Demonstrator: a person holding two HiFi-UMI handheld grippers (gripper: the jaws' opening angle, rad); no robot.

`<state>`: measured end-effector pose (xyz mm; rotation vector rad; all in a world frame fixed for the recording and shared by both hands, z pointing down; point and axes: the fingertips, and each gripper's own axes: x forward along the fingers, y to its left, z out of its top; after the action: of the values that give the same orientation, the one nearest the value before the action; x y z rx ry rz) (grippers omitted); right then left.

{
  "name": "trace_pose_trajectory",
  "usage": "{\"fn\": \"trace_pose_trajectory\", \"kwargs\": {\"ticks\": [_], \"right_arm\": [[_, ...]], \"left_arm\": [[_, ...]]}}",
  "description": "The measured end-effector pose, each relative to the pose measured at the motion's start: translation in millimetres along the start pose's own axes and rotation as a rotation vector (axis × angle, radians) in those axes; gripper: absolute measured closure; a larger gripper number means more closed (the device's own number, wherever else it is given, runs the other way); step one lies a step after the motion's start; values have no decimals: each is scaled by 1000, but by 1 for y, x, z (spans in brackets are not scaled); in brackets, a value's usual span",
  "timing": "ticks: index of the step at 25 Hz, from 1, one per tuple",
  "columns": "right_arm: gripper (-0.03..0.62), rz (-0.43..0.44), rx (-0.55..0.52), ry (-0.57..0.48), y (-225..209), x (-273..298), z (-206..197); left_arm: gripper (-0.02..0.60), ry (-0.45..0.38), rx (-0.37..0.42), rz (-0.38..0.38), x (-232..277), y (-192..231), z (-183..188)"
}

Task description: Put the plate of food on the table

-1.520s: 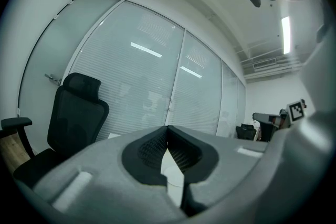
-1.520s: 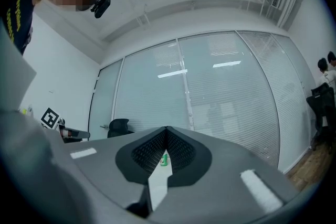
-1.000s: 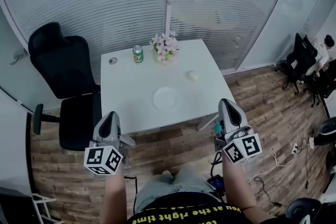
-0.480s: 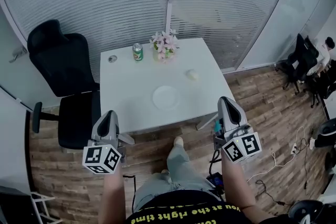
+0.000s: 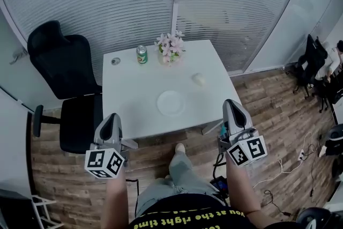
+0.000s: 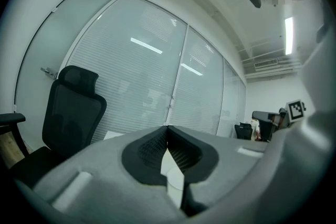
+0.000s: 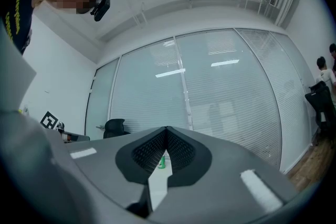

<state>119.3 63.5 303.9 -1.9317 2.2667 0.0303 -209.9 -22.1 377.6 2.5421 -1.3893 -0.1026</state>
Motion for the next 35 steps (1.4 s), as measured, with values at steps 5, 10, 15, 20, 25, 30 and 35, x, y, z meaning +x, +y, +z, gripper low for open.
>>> {"fn": "trace_pose_trajectory", "kwargs": {"ticks": [5,10,15,20,25,30,35], "right_arm": [[589,14,8,1,-6,19,-5],[589,28,17,5,-13,44,-7],[589,57,22,18,-21,74,-12],[589,81,24,24,-31,103,-16],[589,98,29,30,-48,131,-20],[589,121,34,46,-64,157,-27],[589,135,45,55,-79,179,-34]], "left_arm": [[580,3,-2,21,12,9,0],[580,4,-2,36,30,17,4],[581,1,-11,51,54,22,6],[580,-3,-10,67,77,28,10],[580,-7,-11,92,102,35,11],[581,2,-14,111,127,38,10],[580,18,-14,123,151,41,6]]}}
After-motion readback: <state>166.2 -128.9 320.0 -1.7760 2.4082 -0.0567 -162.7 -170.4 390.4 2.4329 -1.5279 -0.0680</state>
